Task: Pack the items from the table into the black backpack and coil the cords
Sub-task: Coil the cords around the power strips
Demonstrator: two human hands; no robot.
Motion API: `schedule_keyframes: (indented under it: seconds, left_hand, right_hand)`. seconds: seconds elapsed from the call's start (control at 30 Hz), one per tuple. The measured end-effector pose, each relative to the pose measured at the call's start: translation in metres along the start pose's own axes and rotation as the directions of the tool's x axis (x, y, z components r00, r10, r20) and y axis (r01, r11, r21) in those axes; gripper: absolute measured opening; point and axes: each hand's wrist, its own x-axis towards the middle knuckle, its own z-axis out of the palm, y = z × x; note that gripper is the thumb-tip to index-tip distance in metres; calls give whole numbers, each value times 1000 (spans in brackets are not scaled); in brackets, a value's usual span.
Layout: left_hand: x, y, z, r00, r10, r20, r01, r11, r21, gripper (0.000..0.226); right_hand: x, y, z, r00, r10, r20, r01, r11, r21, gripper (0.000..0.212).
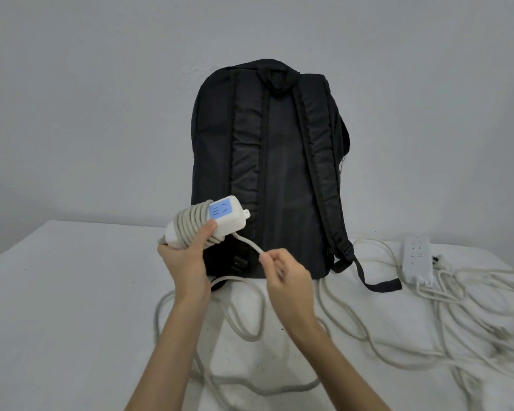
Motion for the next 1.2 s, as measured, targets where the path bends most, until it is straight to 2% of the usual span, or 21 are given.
schedule_keyframes:
  seconds: [0.07, 0.13, 0.23, 0.3, 0.37, 0.43, 0.53, 0.57, 0.67, 0.77, 0.87, 0.93, 1.03, 1.1, 1.2]
  left_hand:
    - [1, 0, -1, 996, 75, 49, -79, 994, 72, 76]
    - [2, 1, 0, 991, 98, 90, -107, 989, 102, 80]
    - [-2, 5, 4, 995, 20, 95, -17, 1000, -26, 82]
    - [-5, 6, 6, 990, -41, 131, 58, 991, -124, 68]
    - [-9, 6, 8, 982, -84, 170, 107, 985, -132, 49]
    - [-12, 5, 9, 984, -75, 163, 92, 990, -104, 48]
    - [-12, 1, 8, 996, 42, 83, -41, 999, -16, 80]
    - [-12, -1, 8, 992, 104, 76, -108, 993, 50, 84]
    - [-19, -5, 8, 927, 322, 191, -361, 905, 227, 79]
    - [-23, -7, 9, 854, 416, 312, -502, 816, 286, 82]
    - [-20, -10, 7, 832, 340, 438, -504, 793, 342, 86]
    - [-18, -7, 4, 823, 215, 526, -443, 822, 358, 81]
    - [-16, -1, 4, 782, 99, 615, -353, 884, 307, 77]
    - [-17, 2, 6, 759, 50, 649, -289, 919, 267, 80]
    - [-24, -1, 8, 765, 22, 644, -334, 868, 368, 96]
  right_hand:
    - [6, -5, -14, 996, -59, -60, 54, 995, -86, 18]
    - [9, -7, -24, 990, -128, -56, 117, 978, -173, 20]
    - [5, -14, -23, 947, -319, 39, 309, 870, -385, 27]
    - [-3, -20, -13, 927, -343, 153, 373, 784, -497, 26]
    - [-8, -18, -1, 904, -371, 211, 425, 738, -524, 27]
    - [-10, -16, 2, 893, -397, 212, 446, 725, -525, 28]
    - [-12, -23, -3, 875, -436, 213, 480, 714, -510, 30]
    - [-12, -26, -7, 870, -447, 209, 487, 713, -504, 31]
    - [-3, -32, -23, 858, -492, 148, 493, 708, -506, 33]
    - [4, -37, -37, 828, -541, 148, 536, 683, -496, 34]
    - [14, -38, -48, 838, -508, 200, 538, 708, -458, 38]
    - [25, -39, -58, 871, -436, 227, 491, 757, -431, 41]
    - [41, -42, -69, 893, -386, 231, 445, 836, -321, 42]
    - [50, -47, -72, 909, -327, 259, 376, 912, -165, 31]
    - [53, -56, -71, 899, -282, 335, 314, 948, -45, 20]
